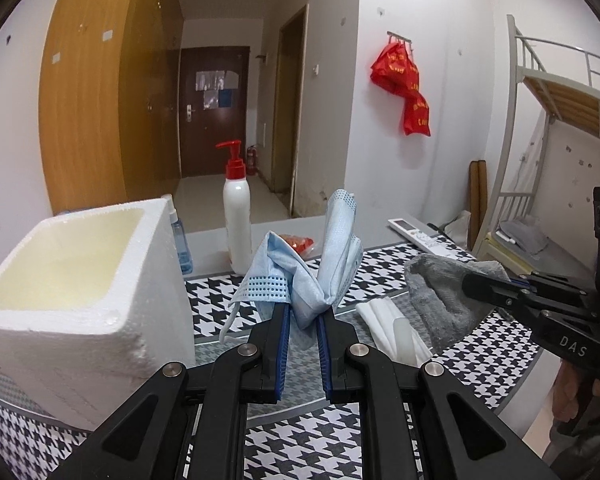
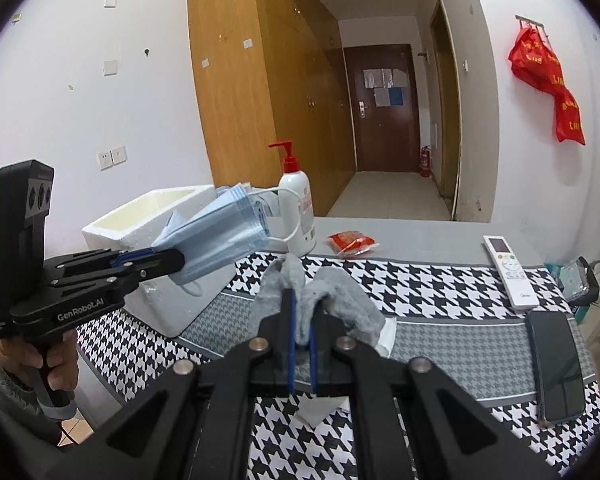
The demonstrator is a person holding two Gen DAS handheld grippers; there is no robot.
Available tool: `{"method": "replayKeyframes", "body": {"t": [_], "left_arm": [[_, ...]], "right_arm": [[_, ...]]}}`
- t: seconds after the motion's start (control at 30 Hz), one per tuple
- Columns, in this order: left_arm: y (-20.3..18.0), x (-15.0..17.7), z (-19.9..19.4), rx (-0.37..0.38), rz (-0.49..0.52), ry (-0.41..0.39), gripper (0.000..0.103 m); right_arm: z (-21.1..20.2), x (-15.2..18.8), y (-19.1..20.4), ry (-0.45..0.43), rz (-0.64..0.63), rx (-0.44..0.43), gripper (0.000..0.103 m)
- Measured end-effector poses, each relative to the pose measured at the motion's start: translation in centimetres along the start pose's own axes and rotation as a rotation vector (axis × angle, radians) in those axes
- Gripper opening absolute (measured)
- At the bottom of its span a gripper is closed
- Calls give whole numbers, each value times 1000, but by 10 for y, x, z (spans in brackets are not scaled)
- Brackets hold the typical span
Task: Organize soft objects
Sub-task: 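Lift the mask and grey cloth with both tools and carry them over the white foam box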
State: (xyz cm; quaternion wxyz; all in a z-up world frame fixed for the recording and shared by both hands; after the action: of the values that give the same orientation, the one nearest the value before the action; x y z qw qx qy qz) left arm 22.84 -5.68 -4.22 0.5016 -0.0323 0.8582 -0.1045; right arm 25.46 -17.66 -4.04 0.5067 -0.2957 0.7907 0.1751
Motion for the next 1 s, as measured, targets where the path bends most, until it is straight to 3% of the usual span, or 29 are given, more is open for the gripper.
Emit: {"method": "replayKeyframes", "body": {"t": [1.0], "left_arm": [[22, -24, -38, 7, 32, -98, 14]], "right_arm": [[-1, -30, 30, -57, -28, 56, 8]]}}
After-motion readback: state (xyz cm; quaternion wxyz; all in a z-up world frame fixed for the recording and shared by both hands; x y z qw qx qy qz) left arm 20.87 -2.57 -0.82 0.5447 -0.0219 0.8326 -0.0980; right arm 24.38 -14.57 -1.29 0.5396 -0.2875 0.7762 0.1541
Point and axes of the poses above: each gripper's, at about its wrist camera, not at the fingertips, and z roughly the way its jaws point, y to its left, x to its underside, the point moved 7 cm from there along z, roughly the way its jaws point, and after that the axes turned 10 degrees about -z, right-handed, at the moved point
